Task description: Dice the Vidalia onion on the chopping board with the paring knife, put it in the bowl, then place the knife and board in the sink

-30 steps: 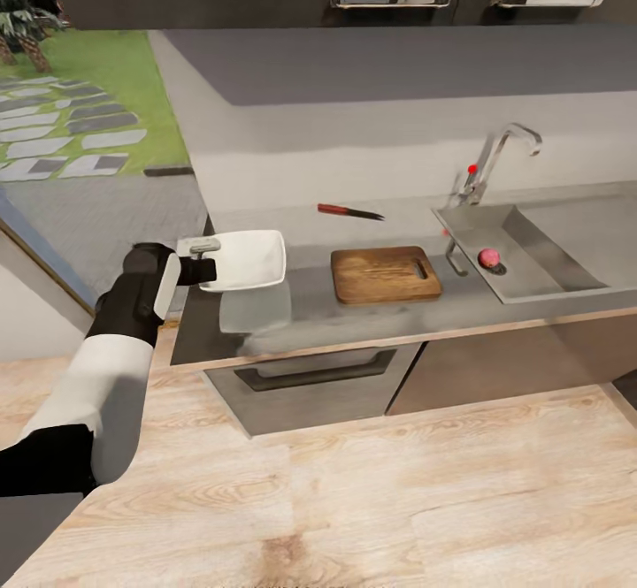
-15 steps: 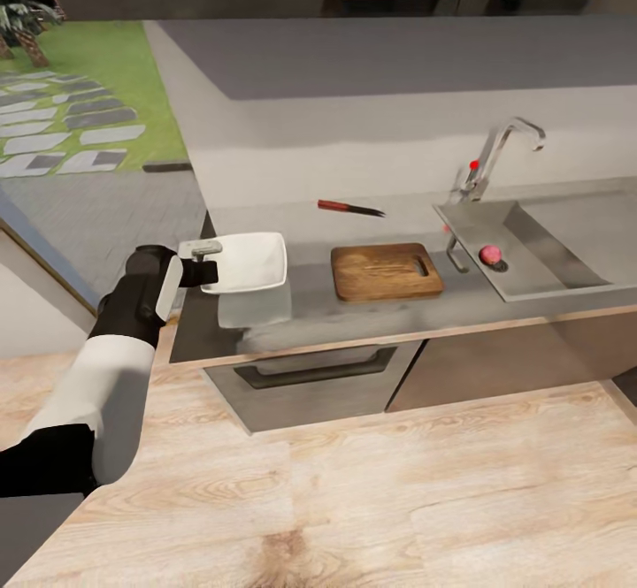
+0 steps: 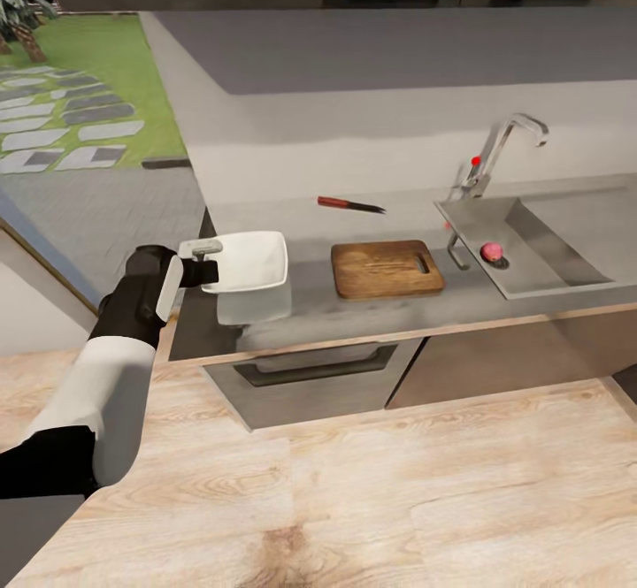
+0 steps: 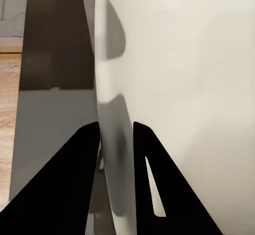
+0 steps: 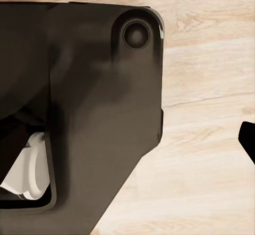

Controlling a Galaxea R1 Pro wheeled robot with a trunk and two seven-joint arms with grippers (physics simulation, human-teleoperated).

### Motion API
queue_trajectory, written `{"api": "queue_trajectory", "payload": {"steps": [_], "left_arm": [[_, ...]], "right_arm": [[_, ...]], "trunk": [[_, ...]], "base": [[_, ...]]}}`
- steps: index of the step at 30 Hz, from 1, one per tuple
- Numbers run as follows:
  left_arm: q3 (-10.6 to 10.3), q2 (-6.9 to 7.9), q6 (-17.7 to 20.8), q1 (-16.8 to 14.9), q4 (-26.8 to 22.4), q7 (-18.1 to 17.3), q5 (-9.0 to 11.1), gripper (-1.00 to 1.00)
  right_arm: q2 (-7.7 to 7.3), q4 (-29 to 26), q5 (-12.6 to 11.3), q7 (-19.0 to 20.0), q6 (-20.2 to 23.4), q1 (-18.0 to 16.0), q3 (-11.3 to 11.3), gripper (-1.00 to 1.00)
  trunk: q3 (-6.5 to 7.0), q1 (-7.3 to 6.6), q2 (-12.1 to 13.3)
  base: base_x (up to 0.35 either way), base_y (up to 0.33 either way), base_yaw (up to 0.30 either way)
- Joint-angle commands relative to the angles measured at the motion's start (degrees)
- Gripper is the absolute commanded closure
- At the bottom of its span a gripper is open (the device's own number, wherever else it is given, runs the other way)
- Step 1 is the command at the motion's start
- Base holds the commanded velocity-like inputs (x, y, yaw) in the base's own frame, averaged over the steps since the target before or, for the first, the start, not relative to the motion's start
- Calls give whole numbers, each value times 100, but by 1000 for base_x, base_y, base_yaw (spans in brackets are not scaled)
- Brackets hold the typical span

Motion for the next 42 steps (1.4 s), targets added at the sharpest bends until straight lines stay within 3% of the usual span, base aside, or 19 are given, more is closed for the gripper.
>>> {"api": "queue_trajectory", "payload": {"steps": [1,13,14,17,25,35,42], "left_arm": [[3,-3,21,-1,104,14,16,100],[3,-6,20,0,166,14,16,100],[38,-35,6,30,-62,-3,88,100],[83,-34,14,114,-144,-3,104,100],[-59,-164,134,122,-450,-9,174,100],[-52,-173,457,123,-767,-4,167,100],[-50,-166,476,123,-990,-4,166,100]], "right_arm": [[1,3,4,-19,-17,-2,7,-100],[-2,5,6,-19,-17,-3,11,-100],[27,-29,19,-49,-51,-2,4,-100],[32,-126,20,-49,-147,-2,7,-100],[-38,-125,22,-46,-404,-2,34,-100],[-43,-122,22,-46,-474,-4,39,-100],[-43,-120,22,-45,-474,-3,39,-100]], "trunk": [[-14,4,-7],[-67,4,-7],[-66,4,-7],[-66,4,-7],[-66,4,-7],[-66,4,-7],[-66,4,-7]], "base": [[0,0,0],[0,0,0],[0,0,0],[0,0,0],[0,0,0],[0,0,0],[0,0,0]]}}
